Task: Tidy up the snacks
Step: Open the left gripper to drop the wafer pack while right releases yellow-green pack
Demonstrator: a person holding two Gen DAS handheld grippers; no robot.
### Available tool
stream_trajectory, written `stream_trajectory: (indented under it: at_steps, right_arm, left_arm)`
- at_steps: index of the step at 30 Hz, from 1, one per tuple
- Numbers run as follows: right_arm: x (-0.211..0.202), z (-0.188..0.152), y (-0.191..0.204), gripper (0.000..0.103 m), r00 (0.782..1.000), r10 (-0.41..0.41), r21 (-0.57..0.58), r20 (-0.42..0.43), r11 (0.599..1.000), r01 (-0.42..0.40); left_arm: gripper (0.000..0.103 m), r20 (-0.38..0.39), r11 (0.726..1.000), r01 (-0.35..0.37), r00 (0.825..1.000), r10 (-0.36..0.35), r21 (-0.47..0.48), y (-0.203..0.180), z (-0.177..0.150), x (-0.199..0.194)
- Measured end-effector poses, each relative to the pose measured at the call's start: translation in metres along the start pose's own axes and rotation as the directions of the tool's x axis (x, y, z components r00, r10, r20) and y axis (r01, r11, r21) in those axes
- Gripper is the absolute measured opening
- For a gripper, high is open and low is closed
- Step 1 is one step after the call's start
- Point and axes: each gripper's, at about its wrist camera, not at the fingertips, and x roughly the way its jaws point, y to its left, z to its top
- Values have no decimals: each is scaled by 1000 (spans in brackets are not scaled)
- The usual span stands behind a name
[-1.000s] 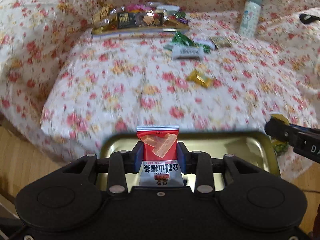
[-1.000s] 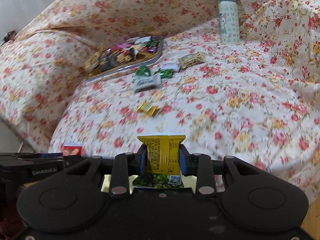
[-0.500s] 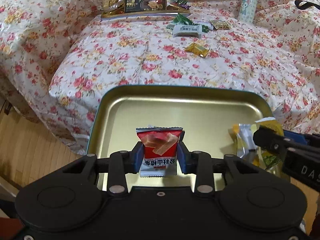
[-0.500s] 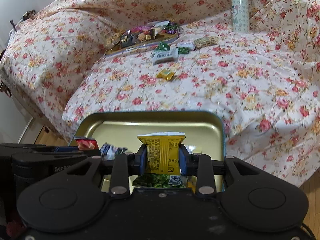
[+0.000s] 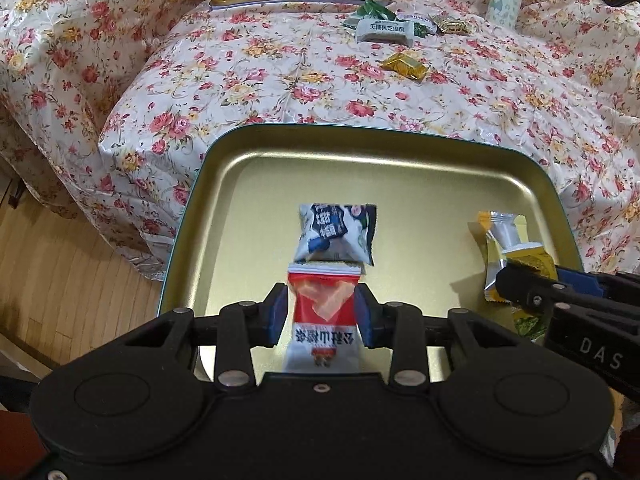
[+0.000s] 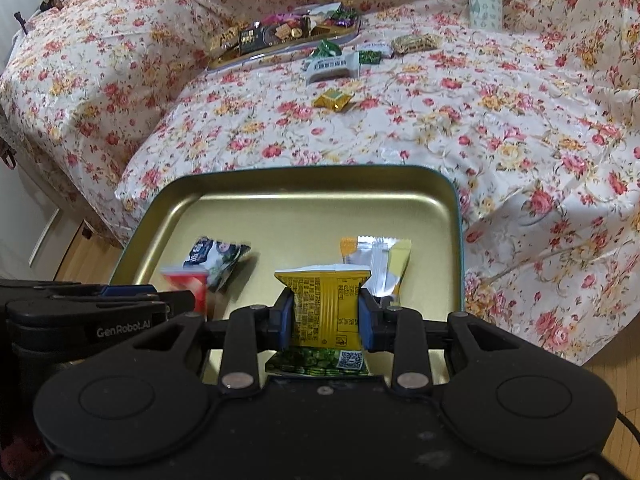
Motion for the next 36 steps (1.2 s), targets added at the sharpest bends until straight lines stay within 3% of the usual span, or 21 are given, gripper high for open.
stream_trajectory:
  at_steps: [11, 14, 23, 36]
  right_arm:
    - [2, -1, 3, 34, 1000, -8, -11, -14, 1000, 8]
    - [4, 0, 4, 36, 1000, -6, -13, -21, 1000, 5]
    - [2, 0, 4, 37, 1000, -9, -22, -13, 1000, 9]
    - [-4, 1, 5, 48, 1000, -26, -29, 12, 999, 27]
  left_arm:
    - [49, -10, 1000, -7, 1000, 7, -6, 1, -1, 1]
    - [55, -8, 1000, -9, 1000, 9, -7, 1, -1, 0]
    - [55, -5, 1000, -10, 1000, 10, -8, 2, -1, 0]
    - [56, -3, 1000, -11, 1000, 11, -8, 3, 0, -1]
